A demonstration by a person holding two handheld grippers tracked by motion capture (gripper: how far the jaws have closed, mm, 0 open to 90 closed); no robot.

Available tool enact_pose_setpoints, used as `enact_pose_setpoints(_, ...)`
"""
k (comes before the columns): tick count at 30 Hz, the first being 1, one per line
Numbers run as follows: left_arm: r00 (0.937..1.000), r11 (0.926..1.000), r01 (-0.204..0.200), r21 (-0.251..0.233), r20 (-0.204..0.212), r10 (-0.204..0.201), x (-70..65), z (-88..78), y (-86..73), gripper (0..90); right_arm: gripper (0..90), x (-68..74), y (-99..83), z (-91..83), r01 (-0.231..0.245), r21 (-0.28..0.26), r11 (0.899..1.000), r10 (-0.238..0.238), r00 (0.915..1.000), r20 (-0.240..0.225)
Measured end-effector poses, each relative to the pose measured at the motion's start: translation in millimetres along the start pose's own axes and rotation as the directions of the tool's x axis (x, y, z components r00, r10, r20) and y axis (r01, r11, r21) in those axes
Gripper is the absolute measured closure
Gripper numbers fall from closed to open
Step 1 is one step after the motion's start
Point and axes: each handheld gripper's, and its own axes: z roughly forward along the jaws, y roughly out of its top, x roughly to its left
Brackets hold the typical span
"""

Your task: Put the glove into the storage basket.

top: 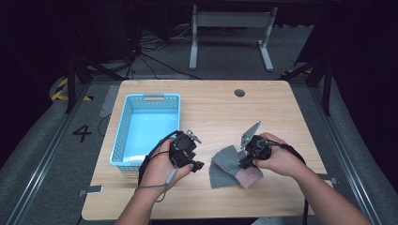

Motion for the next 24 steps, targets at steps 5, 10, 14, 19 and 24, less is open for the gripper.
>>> enact_pose_setpoints(5,0.9994,0.9995,-0.029,0.009,0.016,0.029,-1.4,9.4,0.4,55.3,83.4,-0.7,-1.1,6.9,0.003,0.007,1.0,-0.003,0.9999,-0.011)
enact_pose_setpoints(10,0.9987,0.9992,-0.033,-0.021,0.039,0.034,0.8,11.9,-0.8,58.0,81.8,-2.7,-2.8,11.4,0.002,0.004,1.0,-0.002,0.9999,-0.013)
enact_pose_setpoints(14,0.998,0.9989,-0.043,-0.021,0.046,0.044,1.9,15.5,-0.8,60.8,76.3,-1.9,-4.7,13.8,-0.006,-0.021,1.0,0.006,1.0,0.001)
enact_pose_setpoints(19,0.9971,0.9985,-0.052,-0.018,0.055,0.053,2.6,19.0,0.5,64.7,69.2,2.9,-9.5,10.3,-0.019,-0.085,0.996,0.022,0.9992,0.034)
enact_pose_setpoints(24,0.9967,0.9987,-0.048,0.017,0.066,0.047,2.4,21.3,3.9,71.9,67.4,12.2,-20.0,-2.5,-0.06,-0.146,0.988,0.071,0.9946,0.076)
